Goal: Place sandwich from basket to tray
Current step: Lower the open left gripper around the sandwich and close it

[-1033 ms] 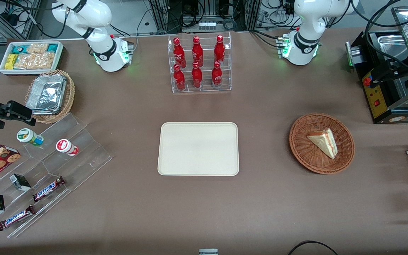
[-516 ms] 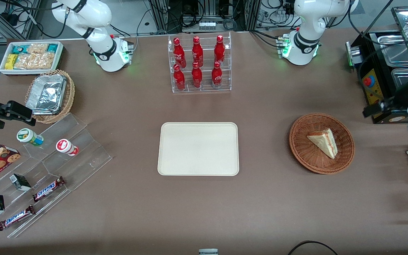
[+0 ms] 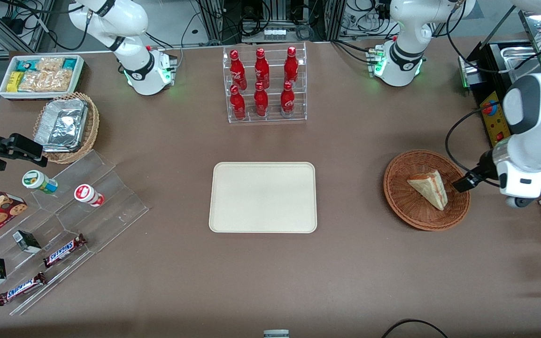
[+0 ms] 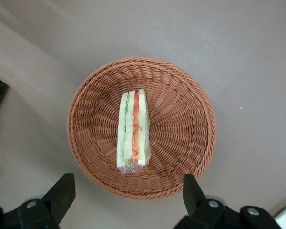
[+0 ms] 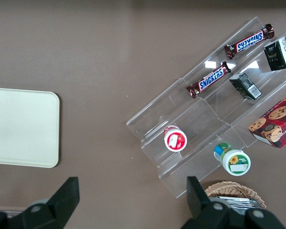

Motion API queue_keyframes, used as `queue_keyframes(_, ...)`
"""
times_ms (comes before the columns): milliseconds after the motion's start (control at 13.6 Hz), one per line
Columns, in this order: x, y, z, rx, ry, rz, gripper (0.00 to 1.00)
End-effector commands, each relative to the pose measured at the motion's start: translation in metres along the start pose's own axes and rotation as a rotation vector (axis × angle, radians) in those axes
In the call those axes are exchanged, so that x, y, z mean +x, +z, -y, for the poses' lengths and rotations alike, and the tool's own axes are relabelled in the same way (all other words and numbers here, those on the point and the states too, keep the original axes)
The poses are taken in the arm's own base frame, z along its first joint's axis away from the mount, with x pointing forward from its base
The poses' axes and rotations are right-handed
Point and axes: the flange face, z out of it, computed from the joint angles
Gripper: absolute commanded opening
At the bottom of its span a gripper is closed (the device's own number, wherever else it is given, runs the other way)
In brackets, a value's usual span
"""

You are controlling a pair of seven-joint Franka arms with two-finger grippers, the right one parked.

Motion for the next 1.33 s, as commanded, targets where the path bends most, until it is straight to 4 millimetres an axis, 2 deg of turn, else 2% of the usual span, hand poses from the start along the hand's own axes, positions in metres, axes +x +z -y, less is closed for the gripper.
queue_keyframes(0, -0.011, 0.027, 0.008, -0.007, -0.079, -0.043, 1.0)
queue_keyframes(443, -0.029, 0.096, 0.013, -0.036, -0.154, -0.072, 1.0)
queue_keyframes(1254, -0.047, 0.158, 0.026, -0.073, -0.163, -0.101, 1.0)
